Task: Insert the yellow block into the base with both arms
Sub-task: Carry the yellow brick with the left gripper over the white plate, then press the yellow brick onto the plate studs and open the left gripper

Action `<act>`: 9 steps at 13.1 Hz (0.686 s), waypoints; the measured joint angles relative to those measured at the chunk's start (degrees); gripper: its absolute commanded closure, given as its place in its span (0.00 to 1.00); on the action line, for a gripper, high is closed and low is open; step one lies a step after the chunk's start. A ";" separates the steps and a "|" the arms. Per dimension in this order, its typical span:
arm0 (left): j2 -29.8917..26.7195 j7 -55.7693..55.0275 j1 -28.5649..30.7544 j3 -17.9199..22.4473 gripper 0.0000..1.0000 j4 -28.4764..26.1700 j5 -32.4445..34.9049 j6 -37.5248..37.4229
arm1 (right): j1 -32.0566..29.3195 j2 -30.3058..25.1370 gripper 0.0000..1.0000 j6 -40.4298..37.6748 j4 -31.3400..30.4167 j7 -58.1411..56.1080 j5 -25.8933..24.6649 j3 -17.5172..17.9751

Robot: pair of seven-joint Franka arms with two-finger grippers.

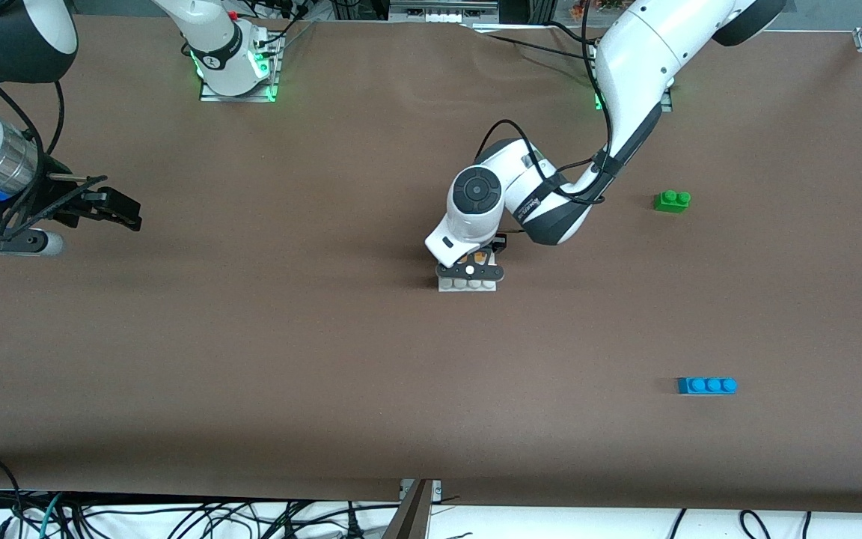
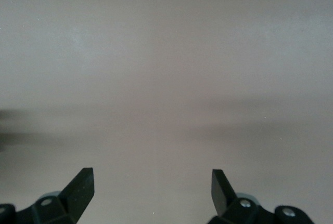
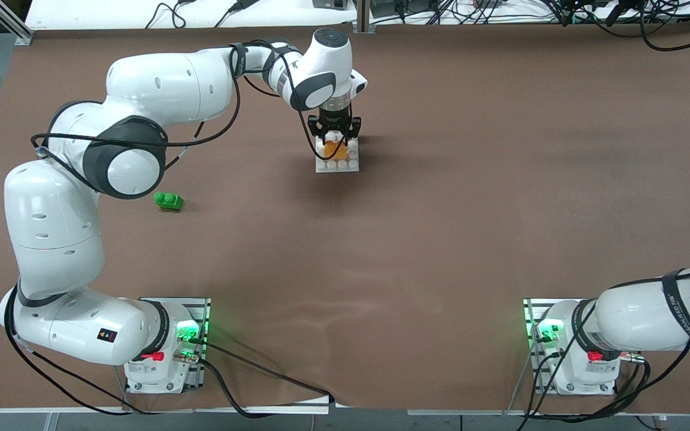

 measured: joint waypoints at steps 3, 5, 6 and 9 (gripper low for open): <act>0.13 0.00 -0.13 -0.01 0.58 0.01 0.00 -0.06 | 0.00 0.00 0.00 0.00 0.00 0.00 0.00 0.00; 0.44 0.00 -0.29 -0.09 0.58 0.03 0.09 -0.02 | 0.00 0.00 0.00 0.00 0.00 0.00 0.00 0.00; 0.74 0.02 -0.40 -0.04 0.58 0.02 0.60 -0.01 | 0.00 0.00 0.00 0.00 0.00 0.00 0.00 0.00; 1.73 0.02 -0.42 0.09 0.55 0.24 2.33 -0.06 | 0.00 0.00 0.00 0.00 0.00 0.00 0.00 0.00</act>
